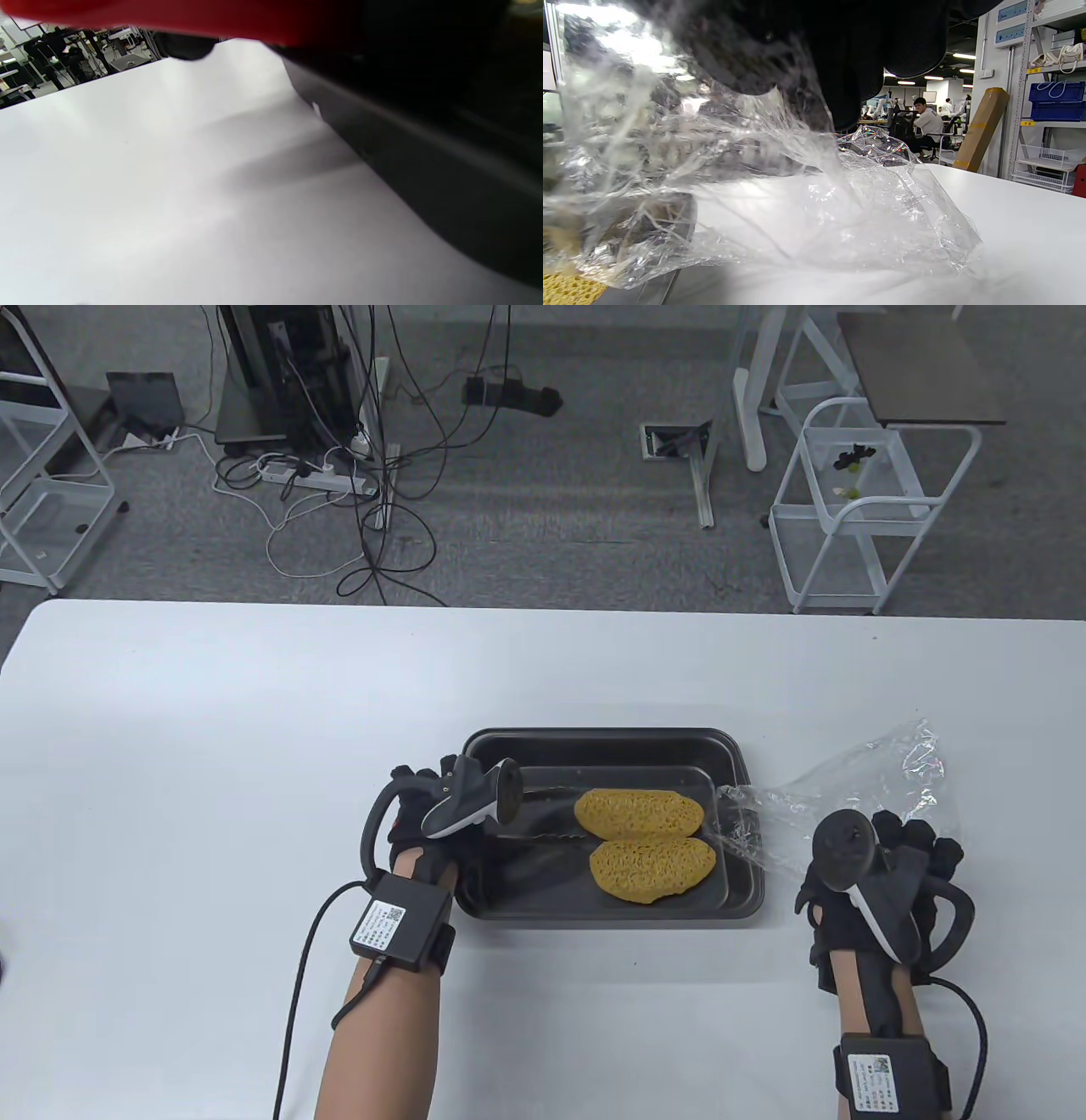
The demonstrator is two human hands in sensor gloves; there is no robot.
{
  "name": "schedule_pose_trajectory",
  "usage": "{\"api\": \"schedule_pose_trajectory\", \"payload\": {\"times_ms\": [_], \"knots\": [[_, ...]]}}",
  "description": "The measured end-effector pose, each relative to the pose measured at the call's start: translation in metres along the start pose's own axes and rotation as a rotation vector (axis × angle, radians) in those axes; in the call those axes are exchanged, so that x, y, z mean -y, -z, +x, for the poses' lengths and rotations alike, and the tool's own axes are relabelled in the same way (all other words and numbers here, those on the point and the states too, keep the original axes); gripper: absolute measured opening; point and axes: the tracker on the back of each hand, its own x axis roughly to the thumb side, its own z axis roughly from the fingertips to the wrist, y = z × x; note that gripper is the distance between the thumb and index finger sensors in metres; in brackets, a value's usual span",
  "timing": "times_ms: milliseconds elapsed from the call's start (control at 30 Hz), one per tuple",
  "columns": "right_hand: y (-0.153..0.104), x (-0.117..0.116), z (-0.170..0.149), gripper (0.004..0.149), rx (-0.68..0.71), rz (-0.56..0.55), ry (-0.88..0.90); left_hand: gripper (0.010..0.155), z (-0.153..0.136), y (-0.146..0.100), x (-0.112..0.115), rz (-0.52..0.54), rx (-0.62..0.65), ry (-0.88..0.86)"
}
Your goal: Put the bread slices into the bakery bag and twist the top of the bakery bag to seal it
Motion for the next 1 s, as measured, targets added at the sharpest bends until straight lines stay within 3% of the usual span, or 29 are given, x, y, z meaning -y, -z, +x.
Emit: {"api": "schedule_pose_trajectory", "payload": {"times_ms": [200,267,500,1000], "knots": [[0.001,0.000,-0.002,0.041,-0.002,0.000,0.015,0.092,-0.016,-0.017,-0.011,0.016,0.018,-0.032],[0.001,0.000,-0.002,0.041,-0.002,-0.003,0.021,0.090,-0.021,-0.024,-0.016,-0.024,0.031,-0.055],[0.001,-0.001,-0.003,0.041,-0.002,-0.014,0.032,0.092,-0.020,-0.037,-0.016,-0.387,0.139,-0.222],[0.003,-0.002,-0.005,0.041,0.000,-0.008,0.051,0.092,0.022,-0.020,-0.021,-0.466,0.188,-0.293]]}}
